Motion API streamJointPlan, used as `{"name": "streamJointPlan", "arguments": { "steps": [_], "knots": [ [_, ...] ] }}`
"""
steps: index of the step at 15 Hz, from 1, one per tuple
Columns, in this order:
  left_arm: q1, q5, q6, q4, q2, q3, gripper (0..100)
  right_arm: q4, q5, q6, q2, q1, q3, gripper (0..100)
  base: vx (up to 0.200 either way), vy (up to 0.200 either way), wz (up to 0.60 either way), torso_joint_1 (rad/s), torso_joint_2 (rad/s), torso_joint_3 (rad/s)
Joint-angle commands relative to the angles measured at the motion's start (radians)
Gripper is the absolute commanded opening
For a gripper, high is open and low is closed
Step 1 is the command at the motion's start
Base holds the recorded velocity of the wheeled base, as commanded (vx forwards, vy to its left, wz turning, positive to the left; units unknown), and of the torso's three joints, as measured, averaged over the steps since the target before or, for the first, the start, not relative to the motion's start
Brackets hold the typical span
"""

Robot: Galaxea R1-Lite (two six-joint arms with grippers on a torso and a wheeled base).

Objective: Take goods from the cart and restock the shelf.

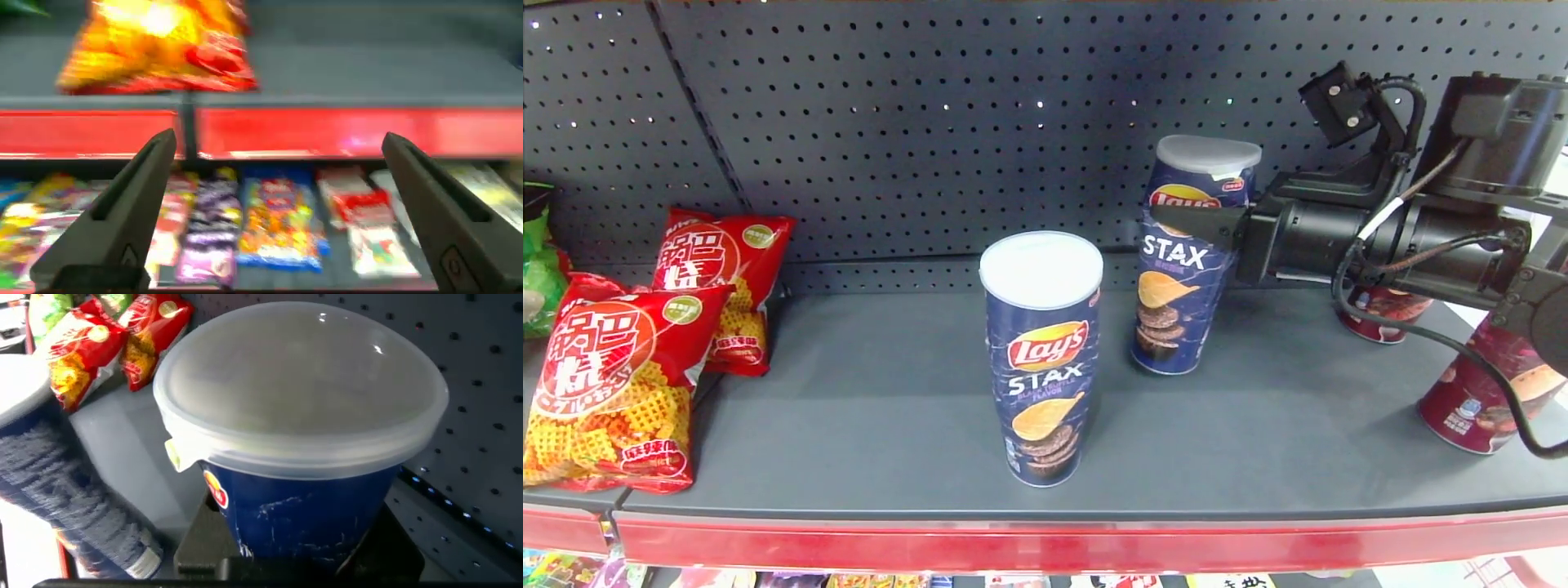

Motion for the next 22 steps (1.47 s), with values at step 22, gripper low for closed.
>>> {"name": "streamJointPlan", "arguments": {
  "steps": [22],
  "knots": [
    [-0.003,0.004,-0.007,0.043,-0.016,0.007,100,0.005,0.145,0.012,0.297,0.09,-0.394,0,0.0,0.0,0.0,0.0,0.0,0.0]
  ]
}}
